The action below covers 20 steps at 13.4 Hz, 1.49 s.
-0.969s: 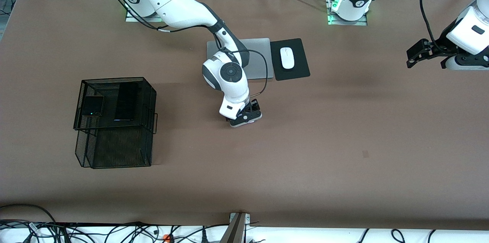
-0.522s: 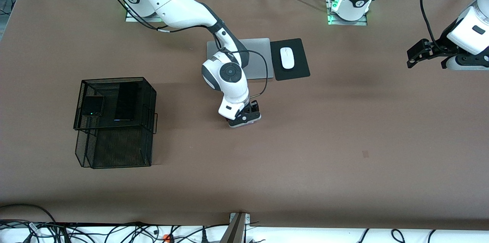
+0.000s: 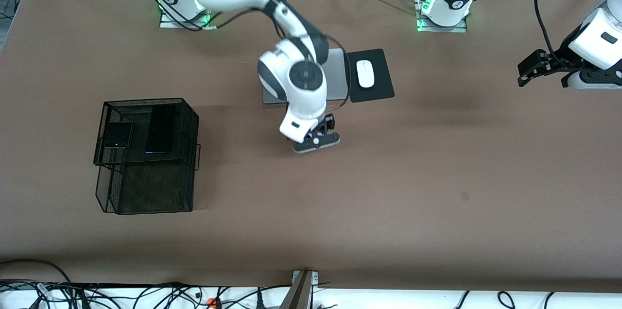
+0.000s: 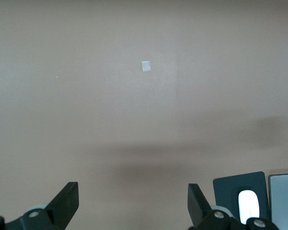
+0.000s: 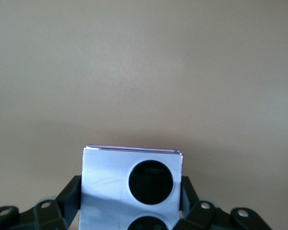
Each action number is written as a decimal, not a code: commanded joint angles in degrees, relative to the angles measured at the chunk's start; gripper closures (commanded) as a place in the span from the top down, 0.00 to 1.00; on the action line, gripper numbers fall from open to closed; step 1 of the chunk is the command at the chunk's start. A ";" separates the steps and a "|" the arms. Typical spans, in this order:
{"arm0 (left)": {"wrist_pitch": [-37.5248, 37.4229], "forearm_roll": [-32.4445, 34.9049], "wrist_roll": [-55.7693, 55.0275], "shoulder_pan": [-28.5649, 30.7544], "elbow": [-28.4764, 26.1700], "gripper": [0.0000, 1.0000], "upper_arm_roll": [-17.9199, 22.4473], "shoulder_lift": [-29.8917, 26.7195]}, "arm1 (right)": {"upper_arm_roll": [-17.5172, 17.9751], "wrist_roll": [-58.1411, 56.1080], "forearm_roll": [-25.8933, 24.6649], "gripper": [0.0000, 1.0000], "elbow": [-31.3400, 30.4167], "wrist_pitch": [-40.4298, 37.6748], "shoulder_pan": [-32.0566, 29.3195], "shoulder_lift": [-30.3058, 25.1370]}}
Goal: Place phones with both arms
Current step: 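Carry the white phone into the basket's back compartment and open the right gripper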
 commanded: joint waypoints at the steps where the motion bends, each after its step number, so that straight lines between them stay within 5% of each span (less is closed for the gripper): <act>1: 0.05 -0.01 0.91 -0.13 0.35 1.00 0.14 -0.18 | 0.38 0.40 0.24 0.00 -3.45 -7.24 -4.04 -7.36; 4: 0.05 -0.18 0.91 -0.13 0.35 1.00 0.14 -0.09 | -1.28 0.14 0.16 0.00 -9.95 -8.68 -9.41 -12.38; 12: -0.13 -0.71 0.91 0.22 0.35 1.00 0.23 -0.09 | -1.73 -19.00 0.59 0.00 -8.65 -4.13 -31.55 -9.41; 20: -0.57 -0.71 0.82 0.13 1.13 1.00 0.23 0.52 | -1.73 -24.65 1.12 0.00 -8.74 6.25 -37.11 0.43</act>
